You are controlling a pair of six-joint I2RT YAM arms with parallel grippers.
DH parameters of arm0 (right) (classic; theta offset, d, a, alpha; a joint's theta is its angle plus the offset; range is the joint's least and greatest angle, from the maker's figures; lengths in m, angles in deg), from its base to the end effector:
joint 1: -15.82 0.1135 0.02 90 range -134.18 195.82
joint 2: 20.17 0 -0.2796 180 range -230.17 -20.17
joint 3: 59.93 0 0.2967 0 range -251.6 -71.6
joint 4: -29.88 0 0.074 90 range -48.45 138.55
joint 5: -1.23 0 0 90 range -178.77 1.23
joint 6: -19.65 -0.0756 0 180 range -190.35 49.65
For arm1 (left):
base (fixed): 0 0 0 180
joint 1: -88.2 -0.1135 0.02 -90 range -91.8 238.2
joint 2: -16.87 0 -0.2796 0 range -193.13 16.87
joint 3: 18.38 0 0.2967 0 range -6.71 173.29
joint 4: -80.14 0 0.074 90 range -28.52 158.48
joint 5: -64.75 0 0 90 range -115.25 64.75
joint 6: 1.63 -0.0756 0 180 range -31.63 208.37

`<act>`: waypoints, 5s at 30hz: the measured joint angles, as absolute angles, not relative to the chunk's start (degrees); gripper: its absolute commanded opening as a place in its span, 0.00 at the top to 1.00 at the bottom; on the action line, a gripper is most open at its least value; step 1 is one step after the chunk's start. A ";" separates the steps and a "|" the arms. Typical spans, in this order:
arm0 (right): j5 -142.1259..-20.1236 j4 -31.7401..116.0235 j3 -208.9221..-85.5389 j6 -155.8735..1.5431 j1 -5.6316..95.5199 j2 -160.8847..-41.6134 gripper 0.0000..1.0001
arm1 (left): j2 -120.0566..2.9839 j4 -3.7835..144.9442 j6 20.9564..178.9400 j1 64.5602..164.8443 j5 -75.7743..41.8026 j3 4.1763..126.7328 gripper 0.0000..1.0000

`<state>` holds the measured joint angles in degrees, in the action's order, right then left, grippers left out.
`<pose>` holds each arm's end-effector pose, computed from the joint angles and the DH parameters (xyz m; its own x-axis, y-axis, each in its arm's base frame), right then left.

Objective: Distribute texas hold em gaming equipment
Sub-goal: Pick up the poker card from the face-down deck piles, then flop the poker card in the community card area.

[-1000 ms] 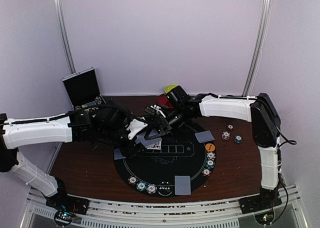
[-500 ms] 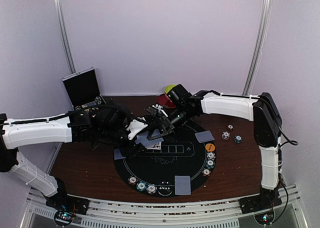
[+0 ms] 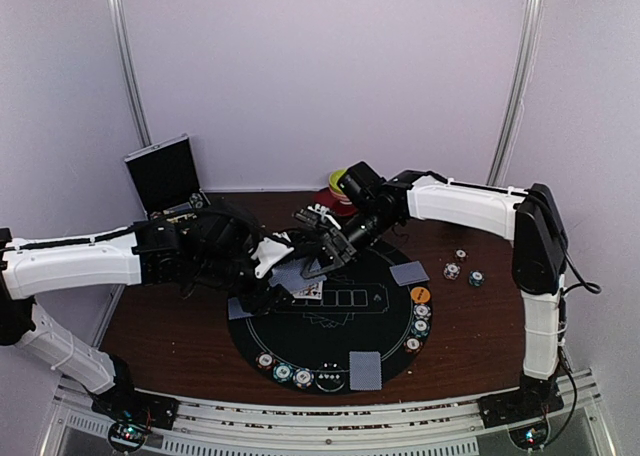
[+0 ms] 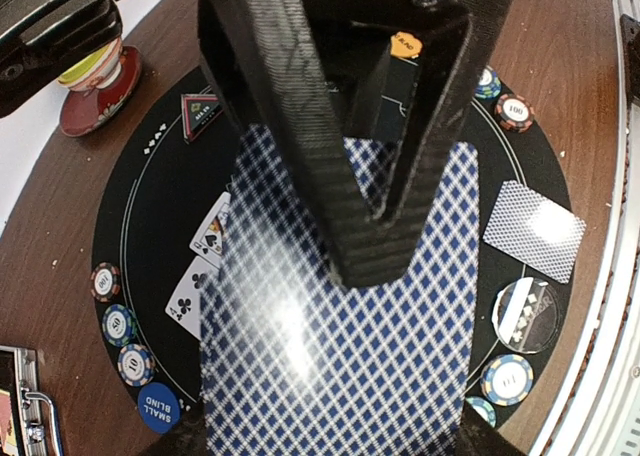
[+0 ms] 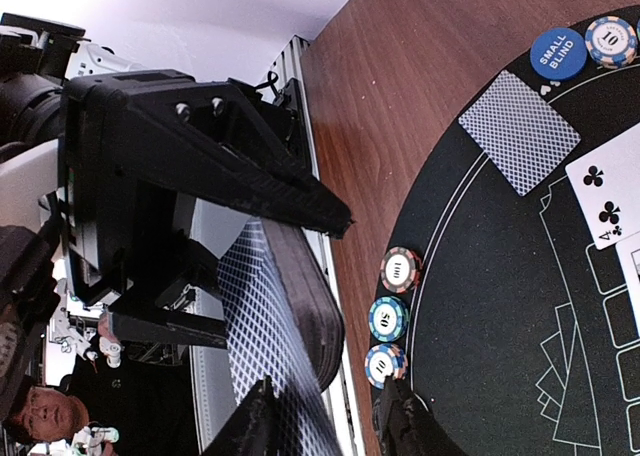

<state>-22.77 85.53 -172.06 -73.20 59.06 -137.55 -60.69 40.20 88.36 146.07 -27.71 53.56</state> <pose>0.3133 0.3894 0.2431 -0.6657 -0.5982 -0.4460 -0.5699 0.0217 0.8214 0.1941 -0.3029 0.2507 -0.3796 0.6047 -0.7002 0.8301 0.5567 0.0308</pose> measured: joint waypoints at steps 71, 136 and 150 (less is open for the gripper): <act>-124.75 95.59 -177.37 -51.56 75.19 -150.29 0.94 | -53.30 37.41 96.42 131.62 -33.80 45.10 0.37; -123.79 80.48 -165.02 -39.65 81.05 -147.93 0.52 | -52.01 37.58 96.66 131.62 -33.87 44.68 0.37; -123.79 87.72 -167.06 -41.29 79.19 -141.44 0.20 | -51.82 37.56 96.69 131.62 -33.87 44.66 0.37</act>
